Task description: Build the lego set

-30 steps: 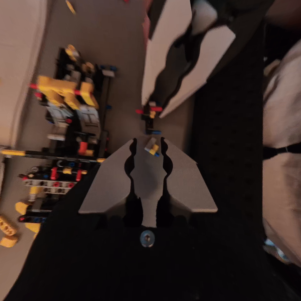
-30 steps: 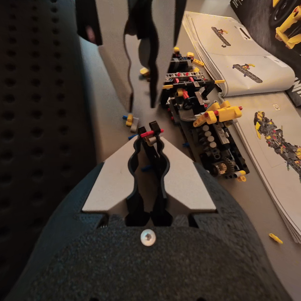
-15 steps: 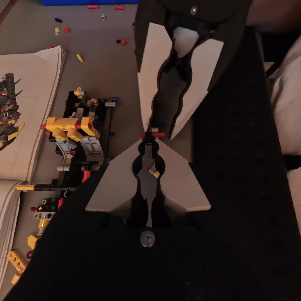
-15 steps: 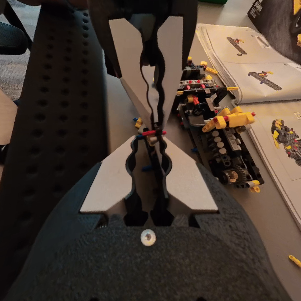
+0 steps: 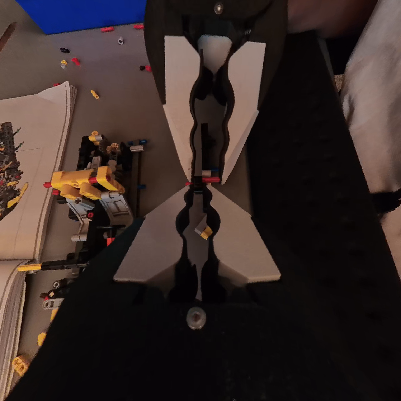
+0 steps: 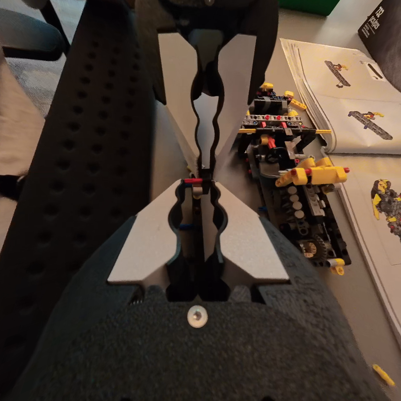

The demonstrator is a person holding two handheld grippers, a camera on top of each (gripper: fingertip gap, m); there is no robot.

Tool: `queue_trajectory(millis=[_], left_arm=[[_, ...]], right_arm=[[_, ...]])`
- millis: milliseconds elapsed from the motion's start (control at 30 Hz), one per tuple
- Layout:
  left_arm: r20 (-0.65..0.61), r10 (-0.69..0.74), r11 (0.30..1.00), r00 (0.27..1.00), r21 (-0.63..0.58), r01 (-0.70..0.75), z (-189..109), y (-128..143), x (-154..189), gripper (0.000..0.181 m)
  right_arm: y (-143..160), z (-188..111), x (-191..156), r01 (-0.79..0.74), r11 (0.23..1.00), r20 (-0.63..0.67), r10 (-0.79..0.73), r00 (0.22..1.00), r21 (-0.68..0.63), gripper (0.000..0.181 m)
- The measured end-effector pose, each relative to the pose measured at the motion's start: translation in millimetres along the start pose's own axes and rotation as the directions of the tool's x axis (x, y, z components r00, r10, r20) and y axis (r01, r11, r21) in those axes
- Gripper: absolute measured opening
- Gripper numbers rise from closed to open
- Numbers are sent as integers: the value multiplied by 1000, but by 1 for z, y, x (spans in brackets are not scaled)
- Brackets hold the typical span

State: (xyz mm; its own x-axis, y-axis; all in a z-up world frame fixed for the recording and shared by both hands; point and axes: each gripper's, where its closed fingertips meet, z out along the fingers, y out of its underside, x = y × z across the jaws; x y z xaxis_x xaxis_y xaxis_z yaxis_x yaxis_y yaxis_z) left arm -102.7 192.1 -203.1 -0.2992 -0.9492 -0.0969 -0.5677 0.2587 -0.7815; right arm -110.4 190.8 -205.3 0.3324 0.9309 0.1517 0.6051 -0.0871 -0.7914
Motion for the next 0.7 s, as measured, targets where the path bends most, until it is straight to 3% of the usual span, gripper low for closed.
queue_trajectory(millis=[567,700], left_arm=[[29,20,1000,999,-22,-20,1,0,0,8],[49,87,996,995,-31,-86,2,-1,2,7]], right_arm=[[3,0,1,-27,1000,42,27,999,4,22],[4,-1,2,-34,999,55,33,998,14,15]])
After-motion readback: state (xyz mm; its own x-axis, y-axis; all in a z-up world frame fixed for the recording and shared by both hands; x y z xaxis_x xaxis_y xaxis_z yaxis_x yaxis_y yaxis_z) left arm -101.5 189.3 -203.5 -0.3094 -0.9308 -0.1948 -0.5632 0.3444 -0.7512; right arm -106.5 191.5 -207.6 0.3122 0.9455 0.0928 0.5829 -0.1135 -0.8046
